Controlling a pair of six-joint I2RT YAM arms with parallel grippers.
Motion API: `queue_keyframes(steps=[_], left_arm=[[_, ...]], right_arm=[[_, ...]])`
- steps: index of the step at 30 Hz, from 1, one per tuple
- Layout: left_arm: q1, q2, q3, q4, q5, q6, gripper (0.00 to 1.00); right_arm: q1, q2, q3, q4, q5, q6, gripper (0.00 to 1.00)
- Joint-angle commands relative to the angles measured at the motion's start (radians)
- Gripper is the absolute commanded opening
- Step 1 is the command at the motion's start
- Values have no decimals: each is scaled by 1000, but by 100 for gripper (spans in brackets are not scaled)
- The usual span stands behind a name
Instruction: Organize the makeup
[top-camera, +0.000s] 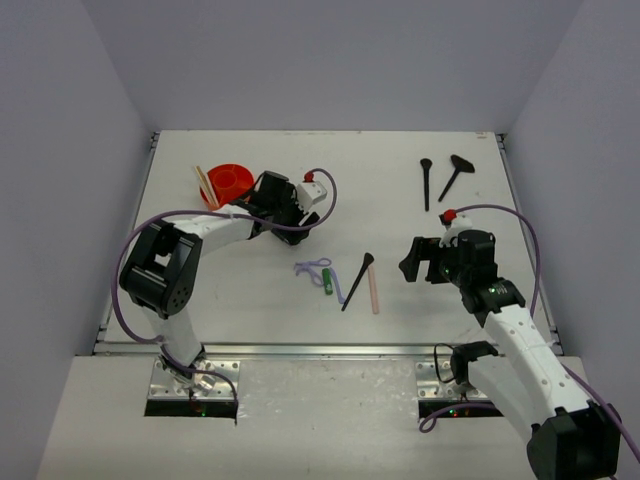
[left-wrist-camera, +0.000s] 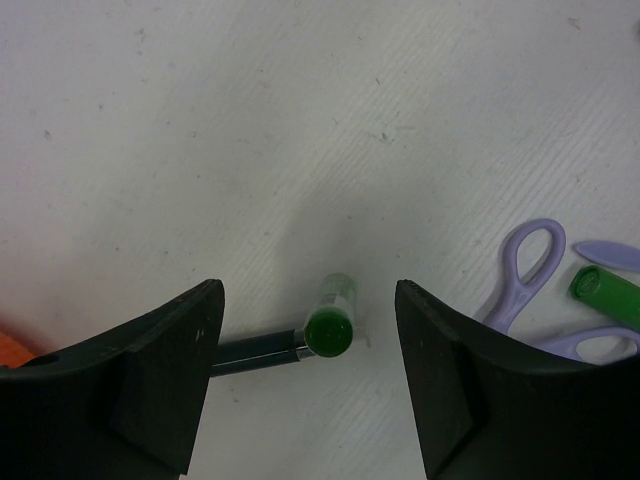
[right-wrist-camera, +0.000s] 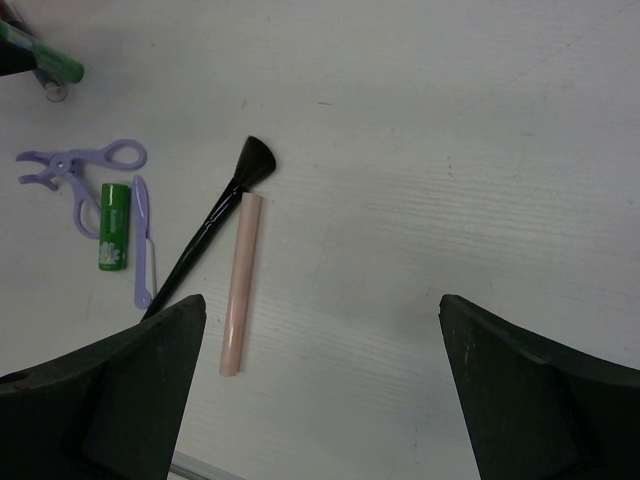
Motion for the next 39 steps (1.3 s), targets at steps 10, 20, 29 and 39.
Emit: queue_keyframes(steps=[10,20,29,39], left_arm=[[-16,-11,21,9,-27,-27,61],[-17,-3,12,-1,-24,-36,50],[-19,-7,-2,-5,-26,-34,49],[-19,21,1,-5,-44,-30,37]], right_arm=[[2,-23,6,29,29,-22,99],[2,-38,5,26,29,-21,99],[2,-38,6,30,38,-24,99],[2,-39,5,31,47,-28,99]])
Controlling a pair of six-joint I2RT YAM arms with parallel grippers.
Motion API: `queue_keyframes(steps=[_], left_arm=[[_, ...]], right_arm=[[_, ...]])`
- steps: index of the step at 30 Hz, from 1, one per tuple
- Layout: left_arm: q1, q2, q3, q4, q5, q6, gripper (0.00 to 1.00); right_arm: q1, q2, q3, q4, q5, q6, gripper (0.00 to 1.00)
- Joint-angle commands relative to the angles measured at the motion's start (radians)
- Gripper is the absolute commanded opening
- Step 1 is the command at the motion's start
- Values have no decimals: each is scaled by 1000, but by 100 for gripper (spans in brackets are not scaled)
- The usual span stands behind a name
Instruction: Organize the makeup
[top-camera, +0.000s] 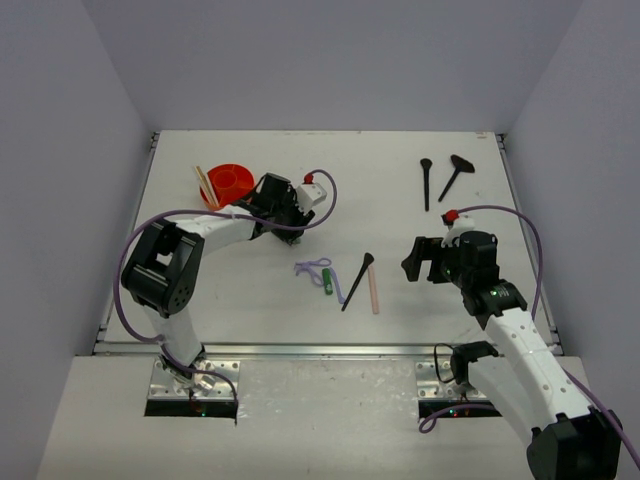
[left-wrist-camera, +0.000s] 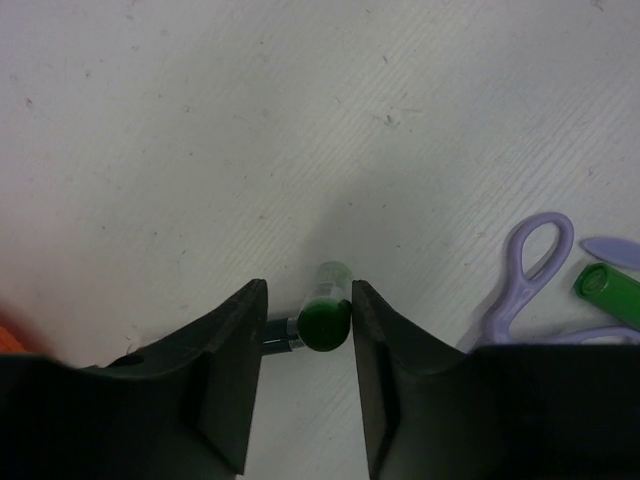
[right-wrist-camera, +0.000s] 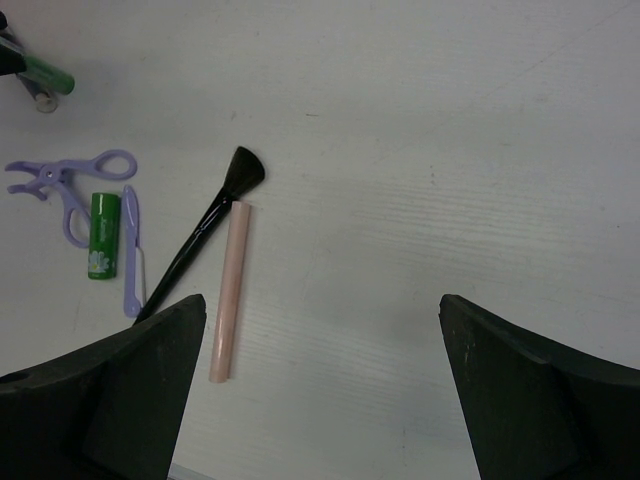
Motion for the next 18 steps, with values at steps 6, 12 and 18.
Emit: queue_keyframes(steps=[6,12,18], left_arm=[[-10,-6,20,21,8,-30,5],[-10,-53,50,47,24,-89,0],[29,-192,51,39,25,-126,0]], right_arm=[[2,-8,10,36,20,-13,99],[2,-16,1,54,18,-13,99],[2,-8,8,53,-1,-11,99]])
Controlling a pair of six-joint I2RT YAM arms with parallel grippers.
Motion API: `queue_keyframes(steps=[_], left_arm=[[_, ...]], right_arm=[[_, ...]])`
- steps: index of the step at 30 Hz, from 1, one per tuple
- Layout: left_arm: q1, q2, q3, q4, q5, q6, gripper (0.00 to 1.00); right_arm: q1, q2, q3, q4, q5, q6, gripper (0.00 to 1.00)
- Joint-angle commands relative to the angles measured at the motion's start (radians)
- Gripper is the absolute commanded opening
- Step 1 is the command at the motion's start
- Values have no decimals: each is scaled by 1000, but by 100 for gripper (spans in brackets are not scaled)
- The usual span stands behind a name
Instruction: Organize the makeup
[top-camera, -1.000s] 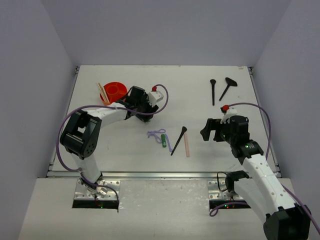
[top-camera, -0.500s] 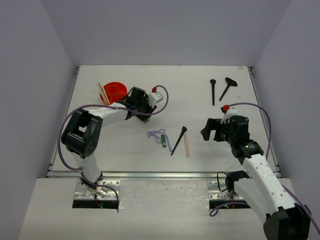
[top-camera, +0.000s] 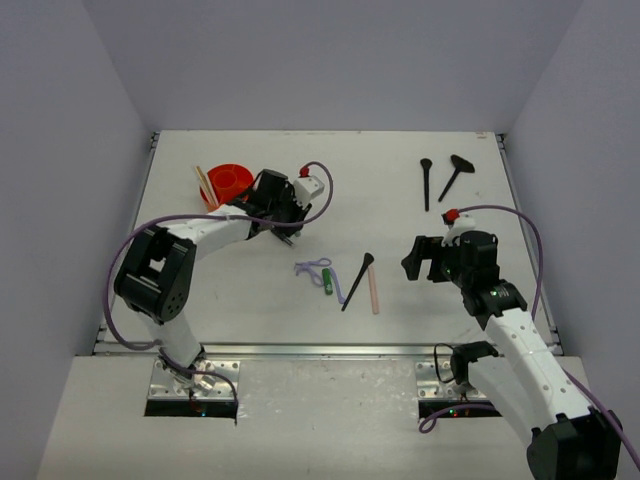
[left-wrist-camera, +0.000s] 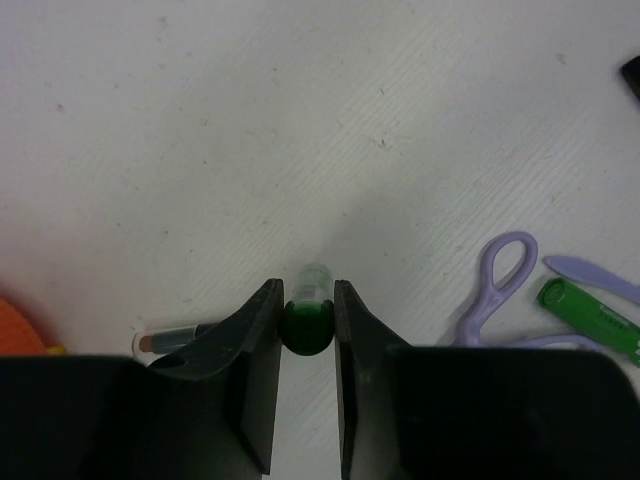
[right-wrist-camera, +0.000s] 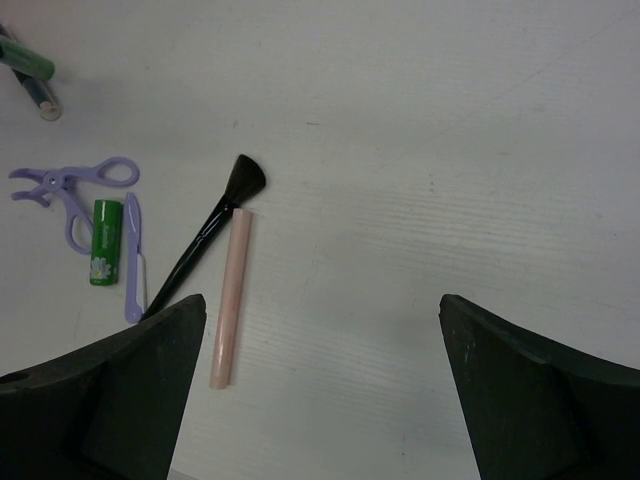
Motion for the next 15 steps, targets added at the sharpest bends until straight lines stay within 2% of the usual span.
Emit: queue_keyframes(steps=[1,6,9,15], left_arm=[[40,-168,55,34,36,-57,0],[123,-267,91,-20,61,-50,0],[230,-330,101,-51,62,-25,0],[328,-369,66,-54,82,11,0]], right_arm=[[2,-8,7,38,-9,-11,99],[2,-29,3,36,2,-6,99],[2,-56,-3,36,2,-4,99],[2,-67,1,38,0,-1,99]])
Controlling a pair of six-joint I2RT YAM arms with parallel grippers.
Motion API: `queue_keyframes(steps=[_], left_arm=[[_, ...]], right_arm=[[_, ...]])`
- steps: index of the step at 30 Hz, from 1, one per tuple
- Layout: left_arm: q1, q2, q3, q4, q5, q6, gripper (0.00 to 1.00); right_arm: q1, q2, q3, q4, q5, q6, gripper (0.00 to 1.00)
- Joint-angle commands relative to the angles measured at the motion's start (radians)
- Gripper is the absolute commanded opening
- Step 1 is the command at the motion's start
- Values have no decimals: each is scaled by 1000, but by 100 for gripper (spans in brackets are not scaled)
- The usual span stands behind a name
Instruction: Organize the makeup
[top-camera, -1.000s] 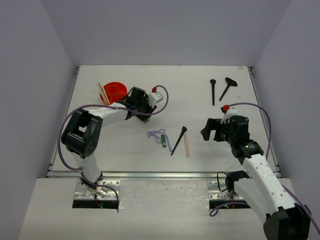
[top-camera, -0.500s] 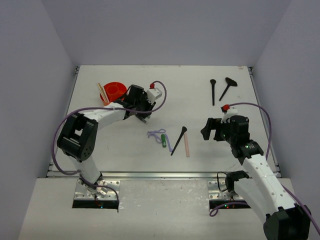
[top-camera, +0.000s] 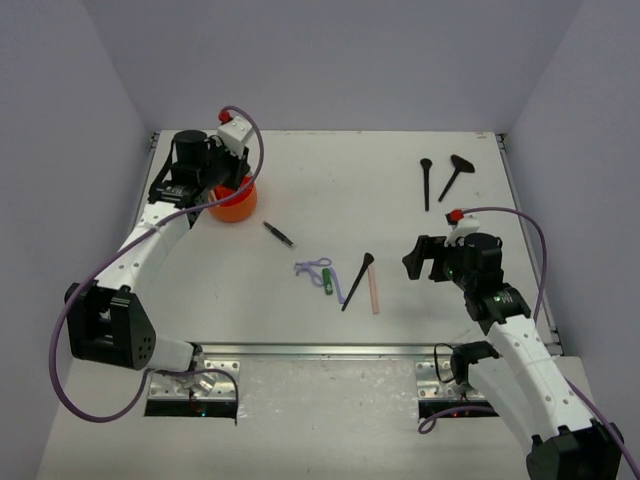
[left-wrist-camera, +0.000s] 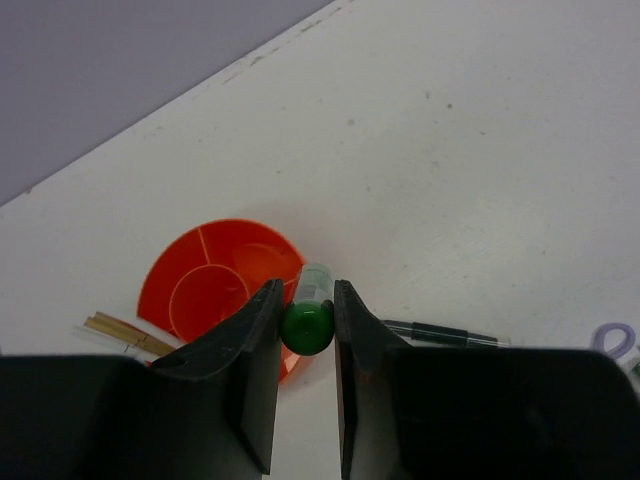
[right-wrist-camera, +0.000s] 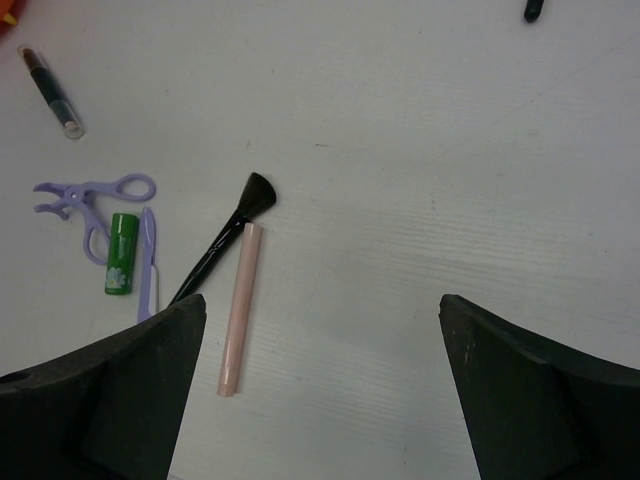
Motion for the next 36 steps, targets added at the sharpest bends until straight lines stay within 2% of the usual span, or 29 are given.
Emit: queue_keyframes(steps=[1,11,21,29,30,32,36], left_arm=[[51,-29,-20,-12,52,21,0],[77,15,-115,157,-13,52,0],[77,126,-157,239,-103,82,0],[77,180,-192,266,-97,71,0],[77,181,-198,269,-98,67,2],[77,173,-210,277,-109,57,12],[77,125,-214,277,-95,39,42]], right_arm=[[2,-10,6,30,1,-2,99],[2,-37,11,11,20,-2,99],[2,-16,9,13,17,-4,99],[2,-24,8,4,17,-4,99],[2,-25,6,4,15,-4,99],[2,-27,4,5,11,-2,99],[2,-15,4,5,2,0,99]])
